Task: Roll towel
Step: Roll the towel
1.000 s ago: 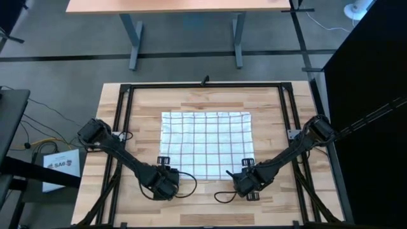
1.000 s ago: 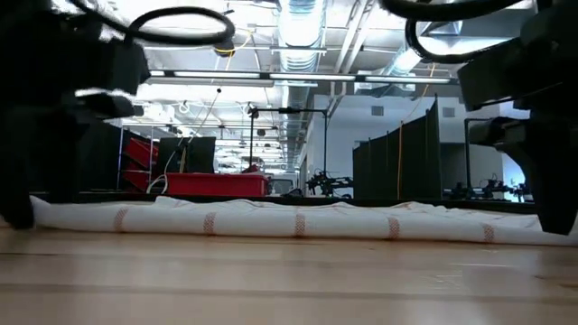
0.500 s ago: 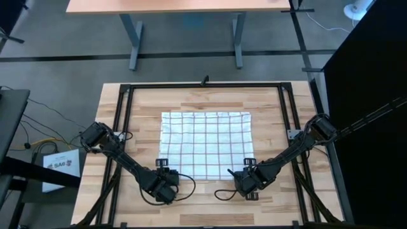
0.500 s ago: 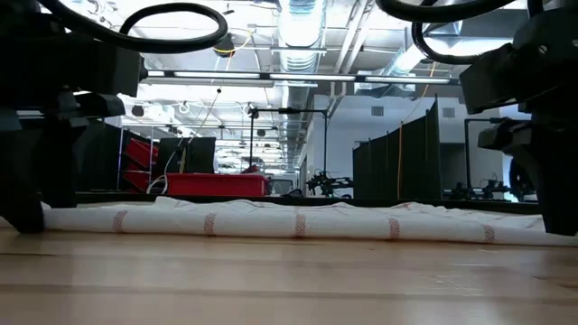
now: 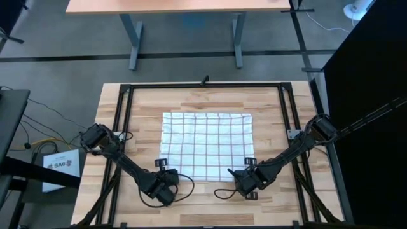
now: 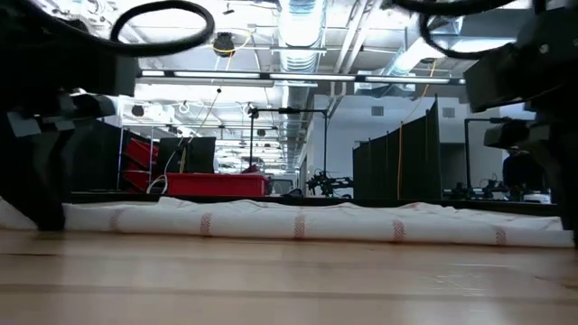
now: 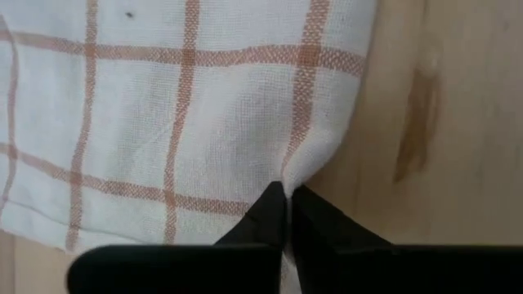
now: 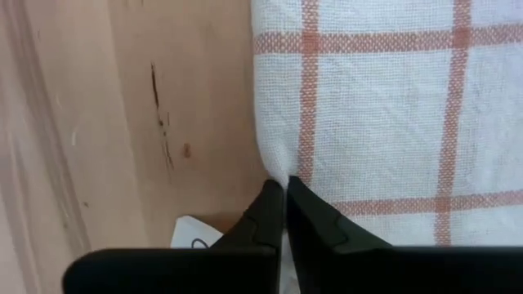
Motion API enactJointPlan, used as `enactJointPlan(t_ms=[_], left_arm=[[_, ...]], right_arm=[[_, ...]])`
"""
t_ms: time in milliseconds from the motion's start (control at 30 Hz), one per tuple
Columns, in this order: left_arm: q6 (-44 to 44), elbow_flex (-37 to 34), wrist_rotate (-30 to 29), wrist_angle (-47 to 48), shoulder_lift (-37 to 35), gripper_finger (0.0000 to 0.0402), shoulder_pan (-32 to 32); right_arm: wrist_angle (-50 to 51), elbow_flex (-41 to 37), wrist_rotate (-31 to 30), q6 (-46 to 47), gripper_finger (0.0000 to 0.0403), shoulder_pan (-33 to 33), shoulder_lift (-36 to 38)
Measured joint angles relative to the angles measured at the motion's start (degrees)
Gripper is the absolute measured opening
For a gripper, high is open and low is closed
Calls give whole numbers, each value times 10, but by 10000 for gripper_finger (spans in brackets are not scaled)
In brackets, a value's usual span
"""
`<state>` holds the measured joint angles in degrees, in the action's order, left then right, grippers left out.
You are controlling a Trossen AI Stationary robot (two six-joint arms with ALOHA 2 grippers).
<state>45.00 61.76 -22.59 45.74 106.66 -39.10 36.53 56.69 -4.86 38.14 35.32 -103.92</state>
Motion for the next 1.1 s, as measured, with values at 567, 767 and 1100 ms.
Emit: enactJointPlan(t_ms=[567, 767, 1100], left_arm=[[91, 4, 110, -21, -88, 0, -51], [89, 4, 147, -17, -144, 0, -40], [35, -4, 166, 3, -217, 0, 16]], right_arm=[[-1, 74, 84, 90, 0, 81, 4], [46, 127, 102, 105, 0, 86, 9], [163, 121, 71, 111, 0, 44, 120]])
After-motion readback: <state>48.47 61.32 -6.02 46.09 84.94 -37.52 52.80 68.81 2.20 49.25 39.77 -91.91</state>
